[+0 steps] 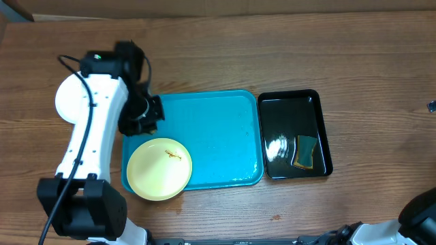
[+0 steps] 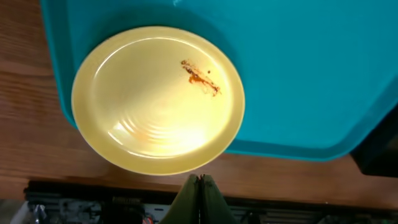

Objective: Clean dirty plates on tray and stack at the side
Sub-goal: 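Move the left gripper to the rim of the yellow plate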

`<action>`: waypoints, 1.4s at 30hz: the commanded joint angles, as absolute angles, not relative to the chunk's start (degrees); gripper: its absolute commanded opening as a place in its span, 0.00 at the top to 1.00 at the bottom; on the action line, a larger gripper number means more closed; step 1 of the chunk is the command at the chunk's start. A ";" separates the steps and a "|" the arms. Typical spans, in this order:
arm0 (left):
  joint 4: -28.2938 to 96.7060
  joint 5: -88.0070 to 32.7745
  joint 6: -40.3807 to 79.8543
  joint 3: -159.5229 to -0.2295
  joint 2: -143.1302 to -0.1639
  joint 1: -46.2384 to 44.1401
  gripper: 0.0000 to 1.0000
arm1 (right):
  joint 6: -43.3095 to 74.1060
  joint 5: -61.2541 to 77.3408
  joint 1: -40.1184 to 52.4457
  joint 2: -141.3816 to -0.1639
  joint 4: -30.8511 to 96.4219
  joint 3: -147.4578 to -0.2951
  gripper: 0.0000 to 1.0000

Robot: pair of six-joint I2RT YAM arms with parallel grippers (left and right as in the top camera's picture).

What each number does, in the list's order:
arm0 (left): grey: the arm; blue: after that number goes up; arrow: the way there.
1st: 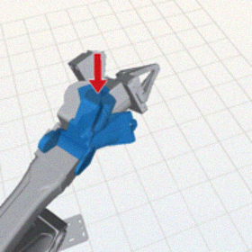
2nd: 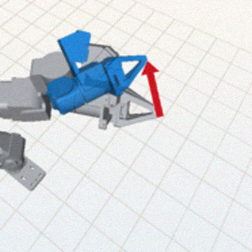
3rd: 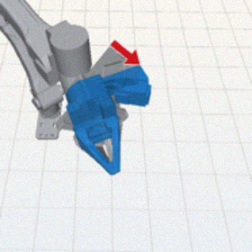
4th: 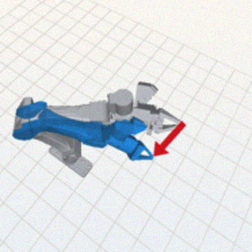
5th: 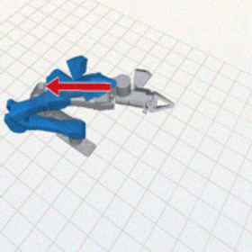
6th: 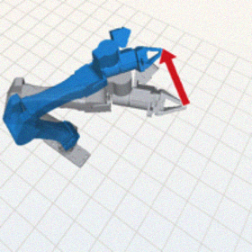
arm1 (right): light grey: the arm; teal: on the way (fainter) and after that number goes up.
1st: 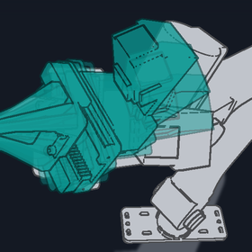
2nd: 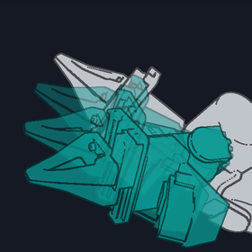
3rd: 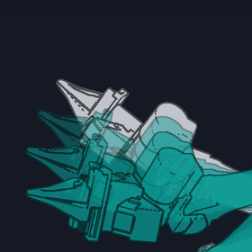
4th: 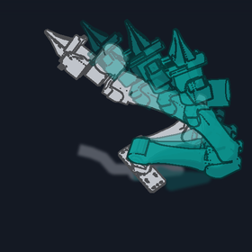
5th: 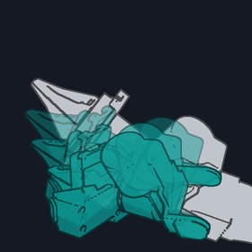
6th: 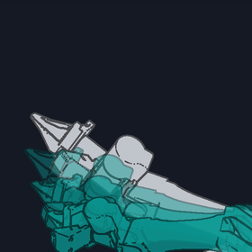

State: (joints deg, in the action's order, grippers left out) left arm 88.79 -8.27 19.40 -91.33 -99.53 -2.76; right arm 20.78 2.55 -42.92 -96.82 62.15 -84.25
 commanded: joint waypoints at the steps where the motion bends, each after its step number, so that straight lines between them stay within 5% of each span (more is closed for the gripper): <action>1: 84.93 -7.35 21.47 -83.72 -95.61 -0.93 0.96 | 21.02 2.20 -42.87 -96.44 61.78 -84.47 0.00; 18: 73.78 -1.41 30.17 -55.68 -65.89 13.80 0.91 | 20.99 2.20 -42.87 -96.44 61.78 -84.47 0.00; 22: 69.19 4.91 34.81 -52.93 -66.67 14.15 0.84 | 21.02 2.20 -42.87 -96.44 61.78 -84.47 0.00; 42: 62.50 5.61 34.68 -49.60 -84.36 14.28 0.78 | 21.02 2.20 -42.87 -96.44 61.78 -84.47 0.00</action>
